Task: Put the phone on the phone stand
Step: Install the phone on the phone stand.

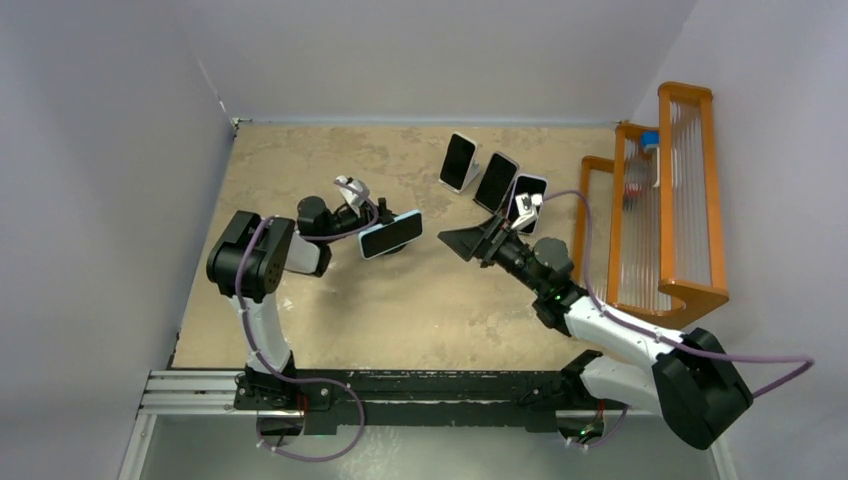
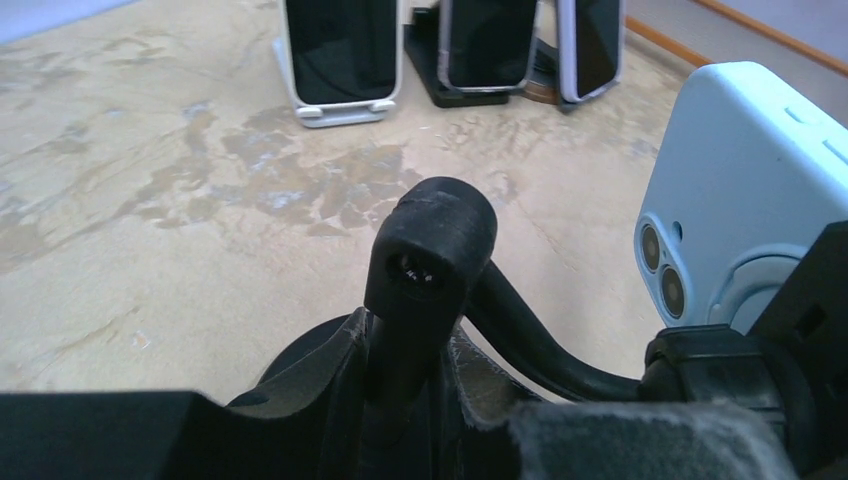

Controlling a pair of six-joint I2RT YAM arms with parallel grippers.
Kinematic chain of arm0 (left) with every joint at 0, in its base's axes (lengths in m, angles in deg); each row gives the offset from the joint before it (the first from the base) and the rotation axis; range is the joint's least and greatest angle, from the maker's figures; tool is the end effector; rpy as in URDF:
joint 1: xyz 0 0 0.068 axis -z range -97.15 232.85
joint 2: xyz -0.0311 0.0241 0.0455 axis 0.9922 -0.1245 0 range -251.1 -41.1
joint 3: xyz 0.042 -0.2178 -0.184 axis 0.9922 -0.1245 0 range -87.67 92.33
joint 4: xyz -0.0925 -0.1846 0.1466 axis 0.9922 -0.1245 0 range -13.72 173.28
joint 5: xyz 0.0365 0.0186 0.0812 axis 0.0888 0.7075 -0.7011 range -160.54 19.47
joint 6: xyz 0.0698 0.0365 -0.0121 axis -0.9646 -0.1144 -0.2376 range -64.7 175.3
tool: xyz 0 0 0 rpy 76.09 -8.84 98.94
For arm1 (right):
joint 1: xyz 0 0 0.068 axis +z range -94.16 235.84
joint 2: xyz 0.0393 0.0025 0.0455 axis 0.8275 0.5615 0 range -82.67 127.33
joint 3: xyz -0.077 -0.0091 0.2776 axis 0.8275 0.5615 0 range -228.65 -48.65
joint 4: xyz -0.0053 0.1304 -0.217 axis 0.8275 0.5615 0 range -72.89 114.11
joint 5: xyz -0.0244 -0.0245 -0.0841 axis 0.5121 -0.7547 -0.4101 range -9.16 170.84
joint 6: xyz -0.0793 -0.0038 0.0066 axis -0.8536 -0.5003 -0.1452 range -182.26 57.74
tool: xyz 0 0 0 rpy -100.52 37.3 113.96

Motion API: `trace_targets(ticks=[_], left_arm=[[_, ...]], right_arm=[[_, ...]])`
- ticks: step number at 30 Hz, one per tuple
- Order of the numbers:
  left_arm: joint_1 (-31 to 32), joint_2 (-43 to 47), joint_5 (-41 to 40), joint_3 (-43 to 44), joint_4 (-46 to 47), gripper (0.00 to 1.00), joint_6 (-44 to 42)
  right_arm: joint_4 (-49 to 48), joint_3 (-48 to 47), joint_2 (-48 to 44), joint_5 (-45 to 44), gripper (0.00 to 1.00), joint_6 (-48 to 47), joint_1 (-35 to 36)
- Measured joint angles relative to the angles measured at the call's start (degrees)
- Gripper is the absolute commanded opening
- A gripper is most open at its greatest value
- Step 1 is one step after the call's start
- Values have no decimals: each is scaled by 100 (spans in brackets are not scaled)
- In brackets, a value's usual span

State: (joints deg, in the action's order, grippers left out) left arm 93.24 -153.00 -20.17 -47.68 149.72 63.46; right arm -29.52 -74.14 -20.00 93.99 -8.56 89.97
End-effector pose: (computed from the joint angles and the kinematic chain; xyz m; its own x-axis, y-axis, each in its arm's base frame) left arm 0.3564 -0.1191 0.1561 -0.2162 -0.0524 -0.9749 0.8470 0.4866 -0.2140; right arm 0.2022 0.1559 0.2904 -0.5095 0.6027 -0.6141 -0.5430 0.3284 0.7728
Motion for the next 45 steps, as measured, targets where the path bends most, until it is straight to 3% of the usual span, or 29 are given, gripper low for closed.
trace_targets(ticks=[5,9,18,26,45], left_arm=[[173,219,-1016,-487,415,0,2],[179,319,-1316,-691,555,0,-4],[177,380,-1325,-868,726,0,-9],[175,382,-1314,-896,767,0,-11],[175,380,-1248,-894,769,0,22]], right_arm=[[-616,739,389,-247,99,2085,-2],[-542,546,651,-505,99,2846,107],[-629,-269,1475,-909,99,3401,319],[719,-1150,2299,-1110,99,3838,592],[579,-1486,3185,-1224,99,4282,686]])
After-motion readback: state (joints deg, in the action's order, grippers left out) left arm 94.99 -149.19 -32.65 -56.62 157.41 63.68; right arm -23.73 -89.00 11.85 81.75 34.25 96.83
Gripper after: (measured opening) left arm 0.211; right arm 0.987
